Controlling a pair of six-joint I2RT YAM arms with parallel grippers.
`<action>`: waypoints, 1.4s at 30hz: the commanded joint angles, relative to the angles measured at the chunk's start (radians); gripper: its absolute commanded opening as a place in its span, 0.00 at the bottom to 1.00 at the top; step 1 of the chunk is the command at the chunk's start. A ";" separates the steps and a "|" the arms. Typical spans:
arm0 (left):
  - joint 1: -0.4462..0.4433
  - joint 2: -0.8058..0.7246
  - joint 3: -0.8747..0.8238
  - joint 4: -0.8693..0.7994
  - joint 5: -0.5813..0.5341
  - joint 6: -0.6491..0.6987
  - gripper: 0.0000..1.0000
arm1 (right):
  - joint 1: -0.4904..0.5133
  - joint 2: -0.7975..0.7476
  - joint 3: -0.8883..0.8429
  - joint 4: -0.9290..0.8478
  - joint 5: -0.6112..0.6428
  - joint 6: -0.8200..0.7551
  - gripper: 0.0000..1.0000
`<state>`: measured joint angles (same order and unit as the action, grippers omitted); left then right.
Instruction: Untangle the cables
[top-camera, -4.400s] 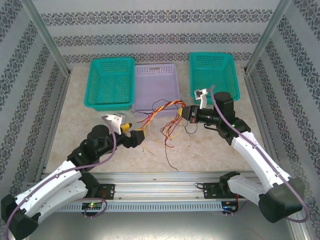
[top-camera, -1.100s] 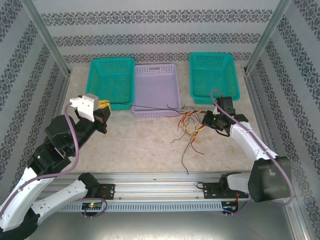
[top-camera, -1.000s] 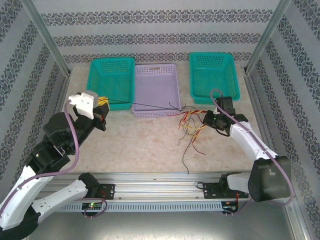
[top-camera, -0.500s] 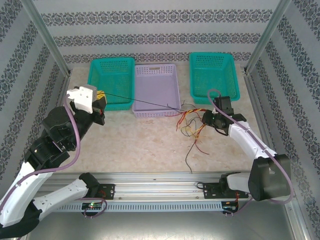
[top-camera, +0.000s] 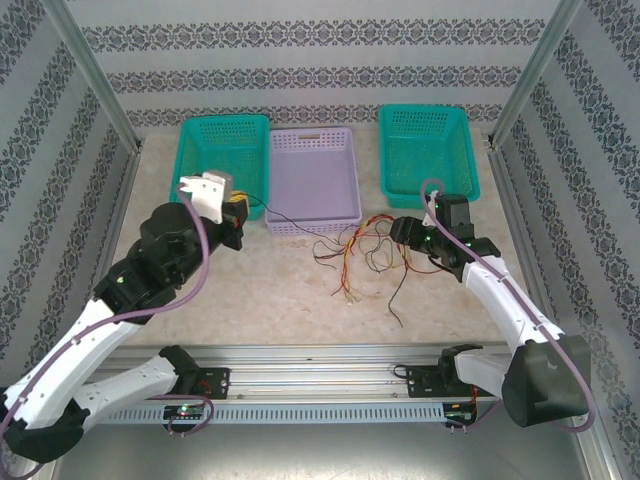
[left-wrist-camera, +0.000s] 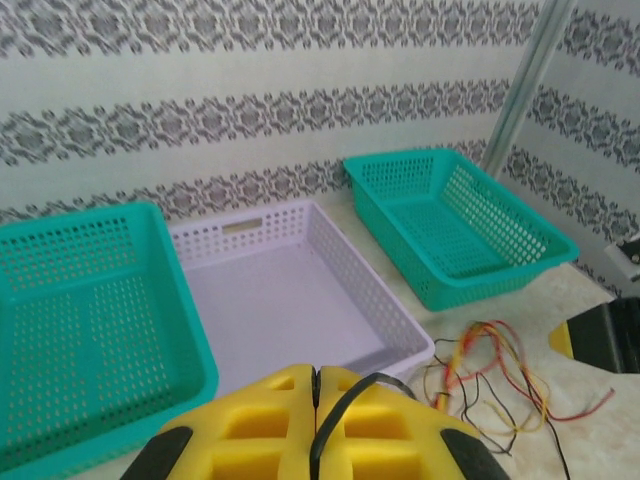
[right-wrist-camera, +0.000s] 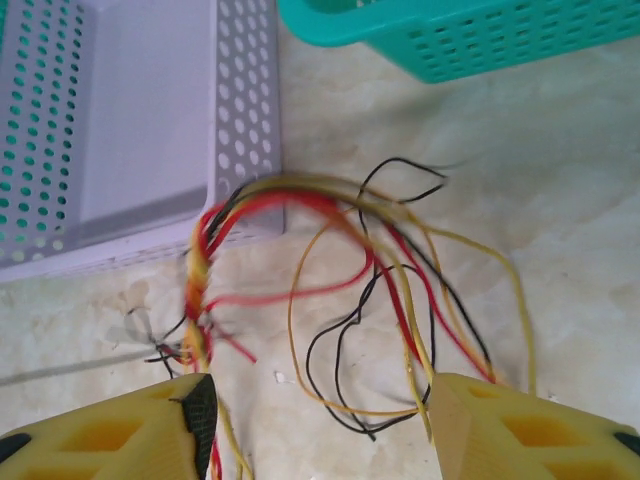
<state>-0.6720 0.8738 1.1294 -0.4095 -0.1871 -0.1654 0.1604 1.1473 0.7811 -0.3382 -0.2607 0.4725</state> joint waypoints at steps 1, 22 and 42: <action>0.009 0.006 0.005 0.079 0.012 -0.025 0.00 | 0.020 0.012 0.068 -0.068 -0.018 0.006 0.59; 0.009 -0.073 0.004 0.129 0.105 -0.210 0.00 | 0.474 0.254 -0.062 0.255 0.251 0.203 0.57; 0.009 -0.088 -0.035 0.163 0.060 -0.206 0.00 | 0.638 0.289 -0.133 0.556 0.169 0.232 0.55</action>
<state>-0.6720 0.7837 1.1046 -0.3012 -0.1101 -0.3786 0.7959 1.4818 0.6537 0.1360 -0.0196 0.7090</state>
